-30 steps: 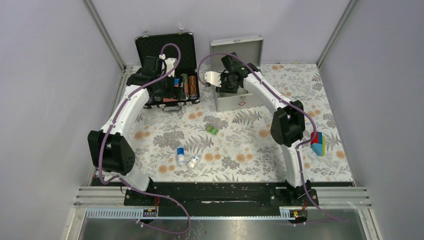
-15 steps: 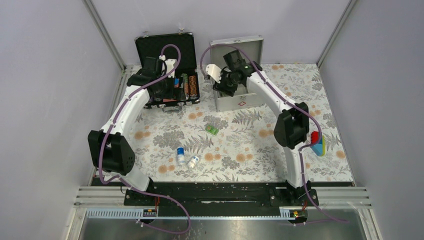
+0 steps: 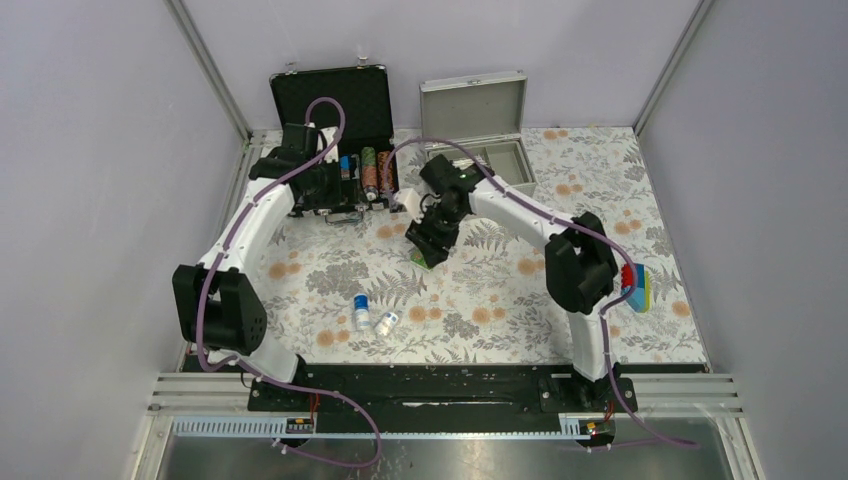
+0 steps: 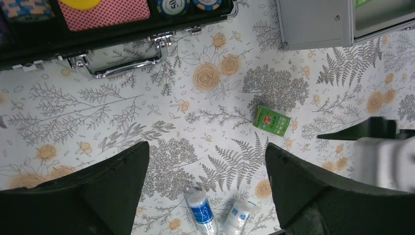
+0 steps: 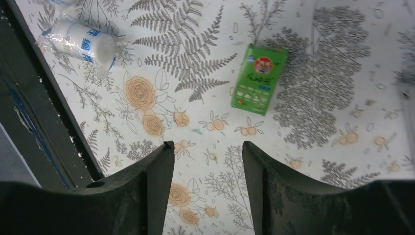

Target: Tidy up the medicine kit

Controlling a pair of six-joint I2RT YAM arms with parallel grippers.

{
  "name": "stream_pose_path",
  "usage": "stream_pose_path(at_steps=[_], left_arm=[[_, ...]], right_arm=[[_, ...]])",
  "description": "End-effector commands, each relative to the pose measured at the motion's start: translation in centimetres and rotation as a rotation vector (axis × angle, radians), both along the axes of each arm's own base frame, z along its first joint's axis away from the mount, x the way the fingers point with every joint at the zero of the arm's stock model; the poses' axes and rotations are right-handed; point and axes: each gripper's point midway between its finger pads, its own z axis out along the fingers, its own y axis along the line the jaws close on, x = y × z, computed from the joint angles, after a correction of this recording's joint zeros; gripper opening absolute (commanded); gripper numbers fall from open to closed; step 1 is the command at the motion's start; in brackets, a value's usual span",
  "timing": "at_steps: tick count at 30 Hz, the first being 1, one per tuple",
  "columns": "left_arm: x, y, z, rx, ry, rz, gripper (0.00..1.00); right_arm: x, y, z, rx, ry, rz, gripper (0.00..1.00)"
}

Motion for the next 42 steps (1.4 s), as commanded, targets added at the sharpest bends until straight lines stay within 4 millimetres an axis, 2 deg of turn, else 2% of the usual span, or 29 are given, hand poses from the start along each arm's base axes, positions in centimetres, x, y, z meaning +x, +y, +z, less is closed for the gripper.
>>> stream_pose_path(at_steps=[1, 8, 14, 21, 27, 31, 34, 37, 39, 42], left_arm=[[-0.3, -0.2, 1.5, -0.056, -0.044, 0.045, 0.88], [-0.3, 0.8, 1.5, -0.085, -0.031, 0.079, 0.88], [-0.3, 1.6, 1.5, -0.089, -0.012, 0.099, 0.87], [0.3, 1.5, 2.1, -0.121, -0.009, 0.102, 0.86], [0.7, 1.5, 3.5, -0.144, -0.043, 0.102, 0.86], [0.6, 1.8, 3.9, -0.173, -0.042, 0.114, 0.86], [0.8, 1.8, 3.9, -0.173, -0.048, 0.118, 0.86], [0.7, 1.8, 4.1, -0.174, -0.052, 0.118, 0.86], [0.7, 1.9, 4.2, -0.172, -0.052, 0.116, 0.86], [1.0, 2.4, 4.3, -0.155, -0.053, 0.112, 0.85]], right_arm=[[0.0, 0.5, -1.4, -0.059, -0.020, 0.021, 0.62], [2.2, 1.7, -3.6, -0.106, -0.068, 0.033, 0.70], [2.9, 2.8, -5.0, -0.138, -0.114, -0.028, 0.70], [2.3, 3.7, -6.4, -0.150, -0.113, -0.052, 0.65], [2.2, 2.7, -9.1, -0.253, -0.106, -0.056, 0.58], [2.4, 2.5, -9.4, -0.287, -0.143, -0.044, 0.51], [2.7, 2.6, -8.8, -0.285, -0.165, -0.045, 0.43], [3.3, 3.1, -6.8, -0.258, -0.204, -0.034, 0.34], [3.7, 3.5, -4.4, -0.219, -0.240, -0.034, 0.33], [3.6, 4.2, 0.5, -0.133, -0.277, -0.035, 0.33]])
